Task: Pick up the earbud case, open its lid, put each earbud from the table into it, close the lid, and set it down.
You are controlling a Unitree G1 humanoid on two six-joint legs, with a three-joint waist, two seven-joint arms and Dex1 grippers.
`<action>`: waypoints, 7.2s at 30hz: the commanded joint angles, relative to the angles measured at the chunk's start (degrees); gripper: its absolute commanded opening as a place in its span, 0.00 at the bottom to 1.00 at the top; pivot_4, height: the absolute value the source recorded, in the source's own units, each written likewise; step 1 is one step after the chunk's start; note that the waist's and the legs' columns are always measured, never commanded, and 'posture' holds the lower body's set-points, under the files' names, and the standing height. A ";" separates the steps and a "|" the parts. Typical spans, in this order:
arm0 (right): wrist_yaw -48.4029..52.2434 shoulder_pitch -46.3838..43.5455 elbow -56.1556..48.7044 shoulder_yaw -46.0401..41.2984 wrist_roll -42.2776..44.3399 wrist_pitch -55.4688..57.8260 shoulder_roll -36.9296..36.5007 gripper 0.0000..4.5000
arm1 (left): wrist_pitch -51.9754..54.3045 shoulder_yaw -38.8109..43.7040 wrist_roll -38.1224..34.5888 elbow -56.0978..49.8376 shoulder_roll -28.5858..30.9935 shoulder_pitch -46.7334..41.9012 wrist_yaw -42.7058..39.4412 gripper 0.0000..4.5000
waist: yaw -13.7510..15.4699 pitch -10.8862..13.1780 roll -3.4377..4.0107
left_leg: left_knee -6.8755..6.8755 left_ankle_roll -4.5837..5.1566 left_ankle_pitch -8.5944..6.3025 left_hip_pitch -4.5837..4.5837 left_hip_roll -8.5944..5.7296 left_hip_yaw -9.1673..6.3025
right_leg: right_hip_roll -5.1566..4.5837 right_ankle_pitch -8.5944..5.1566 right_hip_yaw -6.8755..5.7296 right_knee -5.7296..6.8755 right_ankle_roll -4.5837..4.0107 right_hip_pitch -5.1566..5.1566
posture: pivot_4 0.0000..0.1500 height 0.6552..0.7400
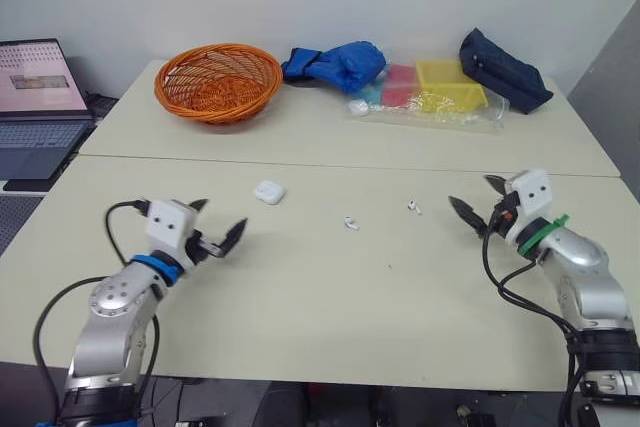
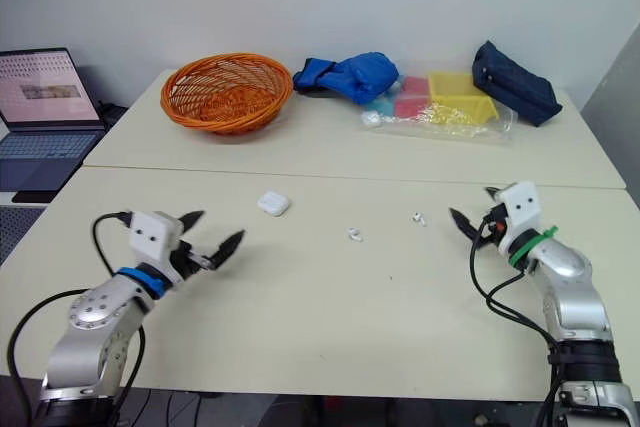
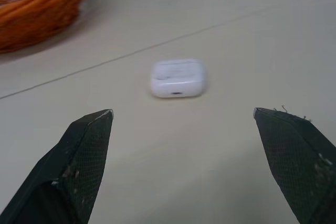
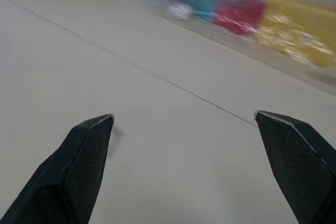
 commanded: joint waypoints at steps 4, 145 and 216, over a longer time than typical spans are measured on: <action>10.63 -3.41 -10.14 4.46 7.28 9.55 -3.67 1.00 | -0.72 -1.84 1.85 10.18 -3.25 -8.46 1.35 1.00 | 0.13 0.03 -0.06 | 0.01 0.00 0.00 0.02 -0.01 -0.03 | 0.03 0.02 -0.06 0.01 0.02 0.01 | 1.00 1.00; 3.24 -4.54 -23.89 2.05 11.99 21.80 -4.50 1.00 | -21.26 -9.23 14.21 69.94 -5.94 -53.39 -27.82 0.62 | 0.26 0.04 -0.08 | 1.16 0.02 -0.03 -1.19 -0.08 0.47 | 0.70 0.93 0.33 -0.07 0.62 -0.93 | 1.00 1.00; -6.53 -18.78 -20.03 21.84 -0.73 25.79 -5.91 0.17 | -15.10 -24.86 7.60 34.51 -1.51 -58.22 -47.79 1.00 | -0.55 0.09 -0.04 | 1.83 0.07 -0.02 -1.58 0.12 0.37 | 0.98 1.06 0.37 0.43 0.40 -1.31 | 1.00 1.00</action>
